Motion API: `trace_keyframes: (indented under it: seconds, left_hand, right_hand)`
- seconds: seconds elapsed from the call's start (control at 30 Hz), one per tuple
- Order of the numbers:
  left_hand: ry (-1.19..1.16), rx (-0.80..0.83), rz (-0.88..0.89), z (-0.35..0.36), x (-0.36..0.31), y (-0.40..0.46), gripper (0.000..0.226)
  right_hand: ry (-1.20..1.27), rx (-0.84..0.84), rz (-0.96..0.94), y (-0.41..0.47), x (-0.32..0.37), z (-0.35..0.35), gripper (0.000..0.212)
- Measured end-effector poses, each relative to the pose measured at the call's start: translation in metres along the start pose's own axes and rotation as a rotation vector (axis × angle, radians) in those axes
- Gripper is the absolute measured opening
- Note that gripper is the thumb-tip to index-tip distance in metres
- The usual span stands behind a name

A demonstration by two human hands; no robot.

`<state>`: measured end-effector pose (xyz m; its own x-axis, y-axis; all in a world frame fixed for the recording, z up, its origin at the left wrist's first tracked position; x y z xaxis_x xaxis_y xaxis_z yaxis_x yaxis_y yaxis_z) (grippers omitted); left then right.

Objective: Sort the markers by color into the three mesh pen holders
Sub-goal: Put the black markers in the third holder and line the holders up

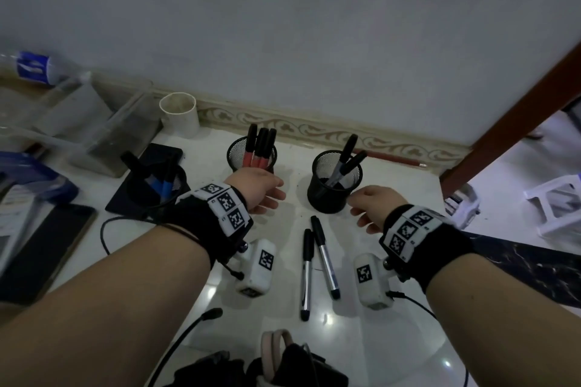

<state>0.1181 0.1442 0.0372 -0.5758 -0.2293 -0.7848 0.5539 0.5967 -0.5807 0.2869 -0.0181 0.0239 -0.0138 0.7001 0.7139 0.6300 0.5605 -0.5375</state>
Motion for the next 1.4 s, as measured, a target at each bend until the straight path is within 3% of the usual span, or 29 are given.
trace_keyframes:
  seconds: [0.17,0.37,0.57,0.97,1.13,1.3,1.4]
  left_hand:
    - [-0.033,-0.017,-0.050,-0.012,0.013,-0.004,0.012]
    - [-0.091,-0.004,-0.113,-0.017,0.034,-0.005,0.012]
    - [-0.118,0.030,-0.160,-0.012,0.051,-0.001,0.013]
    - [-0.187,-0.017,-0.186,-0.027,0.054,-0.005,0.013]
    - [-0.197,-0.030,-0.181,-0.033,0.056,-0.006,0.012]
    - [-0.194,-0.021,-0.170,-0.036,0.058,-0.006,0.013]
    - [-0.190,-0.020,-0.169,-0.037,0.059,-0.005,0.012]
  right_hand:
    - [-0.107,0.050,0.041,-0.007,-0.010,0.035,0.005]
    - [-0.447,0.121,0.148,-0.005,-0.024,0.061,0.030]
    - [-0.547,0.151,0.196,-0.007,-0.023,0.062,0.032]
    - [-0.902,0.201,0.088,-0.018,-0.012,0.096,0.074]
    - [-0.848,0.235,0.103,-0.016,-0.007,0.106,0.048]
    - [-0.868,0.215,0.032,-0.017,-0.007,0.114,0.047]
    - [-0.857,0.218,-0.004,-0.015,-0.005,0.114,0.033]
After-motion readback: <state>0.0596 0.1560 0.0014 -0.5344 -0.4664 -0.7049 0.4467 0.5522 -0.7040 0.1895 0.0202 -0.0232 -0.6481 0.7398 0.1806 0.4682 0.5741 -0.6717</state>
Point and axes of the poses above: each hand's wrist, its own y-axis towards the middle knuckle, its own z-axis out of the palm, x = y × z, the point moved 5 cm from there along y, towards the middle knuckle, and after that the axes turned 1 degree about -z, right-handed, at the moved point
